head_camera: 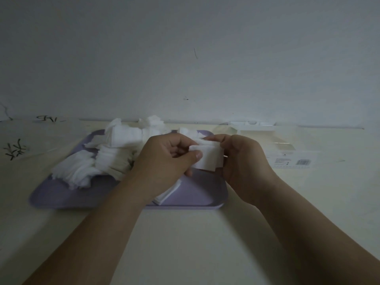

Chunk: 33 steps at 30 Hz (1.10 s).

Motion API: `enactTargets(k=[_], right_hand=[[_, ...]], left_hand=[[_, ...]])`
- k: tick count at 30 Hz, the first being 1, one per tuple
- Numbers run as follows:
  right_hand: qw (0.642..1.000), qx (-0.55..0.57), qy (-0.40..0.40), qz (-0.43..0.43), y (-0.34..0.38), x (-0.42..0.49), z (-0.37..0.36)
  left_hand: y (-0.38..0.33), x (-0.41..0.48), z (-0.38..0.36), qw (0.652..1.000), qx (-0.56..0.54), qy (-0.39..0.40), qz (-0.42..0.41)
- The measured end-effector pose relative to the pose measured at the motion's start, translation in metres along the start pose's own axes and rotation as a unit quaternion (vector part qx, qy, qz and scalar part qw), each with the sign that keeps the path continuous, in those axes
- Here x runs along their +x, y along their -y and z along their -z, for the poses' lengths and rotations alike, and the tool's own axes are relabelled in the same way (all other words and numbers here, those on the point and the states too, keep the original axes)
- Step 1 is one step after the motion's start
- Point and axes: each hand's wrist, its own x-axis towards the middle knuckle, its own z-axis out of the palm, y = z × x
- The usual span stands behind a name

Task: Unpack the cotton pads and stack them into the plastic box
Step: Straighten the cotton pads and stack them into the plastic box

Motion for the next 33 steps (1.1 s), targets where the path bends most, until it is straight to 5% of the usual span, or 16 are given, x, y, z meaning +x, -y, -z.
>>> enactTargets(k=[15,22,28,33], right_hand=[[0.999,-0.011,0.021,0.032,-0.0019,-0.0016,-0.0046],[0.987,-0.148,0.011,0.059,-0.0045,-0.0027,-0.002],[0.972,-0.218,0.0,0.09,-0.0053,-0.0061,-0.0056],[0.966,-0.234,-0.003,0.109,-0.005,-0.007,-0.0064]], left_hand=[[0.0058,0.0023,0.001,0.997,0.032,-0.066,-0.011],[0.0081,0.0027,-0.0009,1.0,-0.027,-0.001,-0.013],[0.0056,0.0006,-0.0058,0.997,-0.08,0.003,0.005],[0.0086,0.0049,-0.0035,0.999,-0.019,-0.044,0.002]])
